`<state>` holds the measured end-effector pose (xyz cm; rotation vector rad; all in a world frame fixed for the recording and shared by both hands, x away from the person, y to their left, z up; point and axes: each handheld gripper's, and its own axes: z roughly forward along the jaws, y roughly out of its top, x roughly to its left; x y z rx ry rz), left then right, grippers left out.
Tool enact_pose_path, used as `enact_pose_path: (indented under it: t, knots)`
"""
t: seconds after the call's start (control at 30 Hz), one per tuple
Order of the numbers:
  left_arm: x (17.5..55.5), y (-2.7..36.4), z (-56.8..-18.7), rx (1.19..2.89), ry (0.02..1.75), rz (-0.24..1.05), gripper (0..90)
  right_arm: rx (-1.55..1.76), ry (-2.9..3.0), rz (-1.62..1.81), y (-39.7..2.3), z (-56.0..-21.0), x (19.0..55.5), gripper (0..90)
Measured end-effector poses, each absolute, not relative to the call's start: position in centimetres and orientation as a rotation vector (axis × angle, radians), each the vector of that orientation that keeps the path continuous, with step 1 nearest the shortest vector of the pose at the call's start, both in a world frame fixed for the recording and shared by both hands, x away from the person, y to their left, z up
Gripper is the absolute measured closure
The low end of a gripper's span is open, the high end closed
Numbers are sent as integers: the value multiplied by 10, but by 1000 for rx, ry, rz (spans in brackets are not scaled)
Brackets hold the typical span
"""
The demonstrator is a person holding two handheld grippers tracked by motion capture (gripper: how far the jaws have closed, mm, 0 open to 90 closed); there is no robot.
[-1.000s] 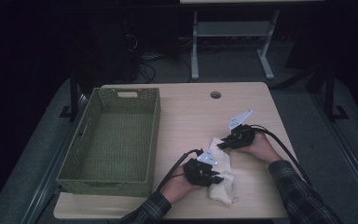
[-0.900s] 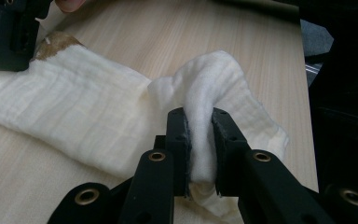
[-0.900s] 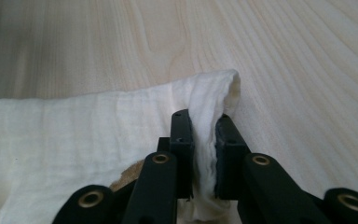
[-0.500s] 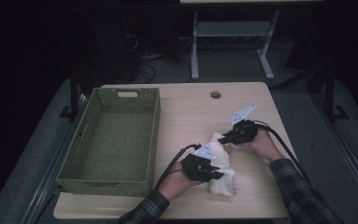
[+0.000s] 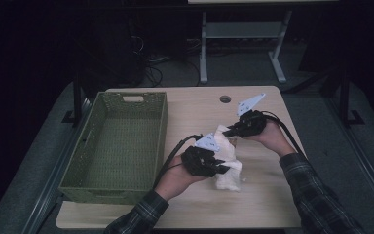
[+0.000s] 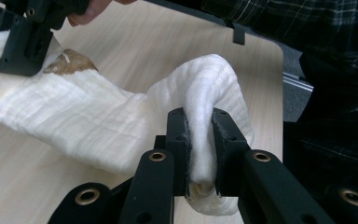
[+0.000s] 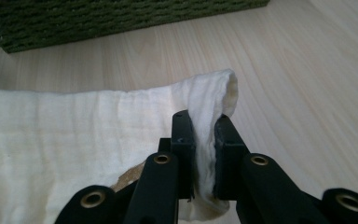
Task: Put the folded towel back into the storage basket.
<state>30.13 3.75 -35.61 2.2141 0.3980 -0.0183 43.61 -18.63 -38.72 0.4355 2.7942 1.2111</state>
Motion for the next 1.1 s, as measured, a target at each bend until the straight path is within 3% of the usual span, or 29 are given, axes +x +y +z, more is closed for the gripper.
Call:
enact_pose_path:
  t: [0.53, 1.1]
  knots:
    - [320, 95, -307, 2186, 418, 23, 785, 356, 2770, 1266, -145, -340, 459, 811]
    - [326, 195, -280, 2140, 447, 102, 785, 267, 2753, 1297, -51, -306, 481, 812]
